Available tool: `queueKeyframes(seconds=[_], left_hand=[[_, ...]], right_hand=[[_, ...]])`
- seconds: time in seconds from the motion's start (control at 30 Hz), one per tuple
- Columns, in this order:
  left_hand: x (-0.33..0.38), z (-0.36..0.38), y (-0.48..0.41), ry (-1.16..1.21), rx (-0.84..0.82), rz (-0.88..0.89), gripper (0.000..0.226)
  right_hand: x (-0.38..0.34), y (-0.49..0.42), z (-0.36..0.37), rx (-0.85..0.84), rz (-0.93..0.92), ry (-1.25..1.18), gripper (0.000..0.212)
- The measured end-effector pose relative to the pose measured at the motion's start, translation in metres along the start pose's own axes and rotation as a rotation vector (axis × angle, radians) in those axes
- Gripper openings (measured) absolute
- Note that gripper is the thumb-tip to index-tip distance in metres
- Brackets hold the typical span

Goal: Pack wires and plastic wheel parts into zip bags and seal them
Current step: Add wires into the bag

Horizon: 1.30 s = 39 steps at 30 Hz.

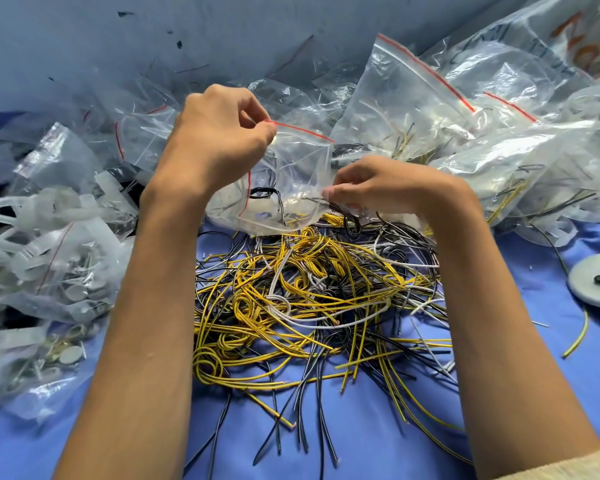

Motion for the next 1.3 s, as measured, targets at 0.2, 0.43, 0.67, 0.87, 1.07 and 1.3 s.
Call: queueKeyframes(seconds=[0.2, 0.43, 0.67, 0.87, 1.07, 1.3], left_hand=[[0.0, -0.001, -0.001, 0.007, -0.002, 0.011, 0.006], [0.001, 0.002, -0.001, 0.001, -0.009, 0.009, 0.006], [-0.001, 0.002, -0.001, -0.006, -0.009, -0.004, 0.007], [0.001, 0.003, -0.001, -0.009, -0.013, 0.01, 0.006], [0.002, 0.003, 0.0, -0.009, -0.01, 0.026, 0.006], [0.002, 0.004, -0.001, -0.011, -0.016, 0.035, 0.007]], right_hand=[[-0.002, 0.005, -0.02, 0.145, 0.0, -0.047, 0.034], [-0.001, 0.01, -0.015, 0.045, 0.025, -0.112, 0.055], [0.005, 0.017, 0.008, -0.235, 0.065, 0.016, 0.079], [0.02, 0.024, 0.016, -0.37, 0.159, 0.126, 0.063], [0.019, 0.016, 0.039, -0.469, 0.236, 0.183, 0.055], [0.022, 0.004, 0.061, -0.506, 0.342, 0.205, 0.044]])
Point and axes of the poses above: each hand's wrist, its own y-axis away from the middle knuckle, its own z-axis out of the palm, x = y × z, the point moved 10 cm from there along -y, towards the middle knuckle, and after that the axes turned 8 degrees about -x, right-handed, at the moved point
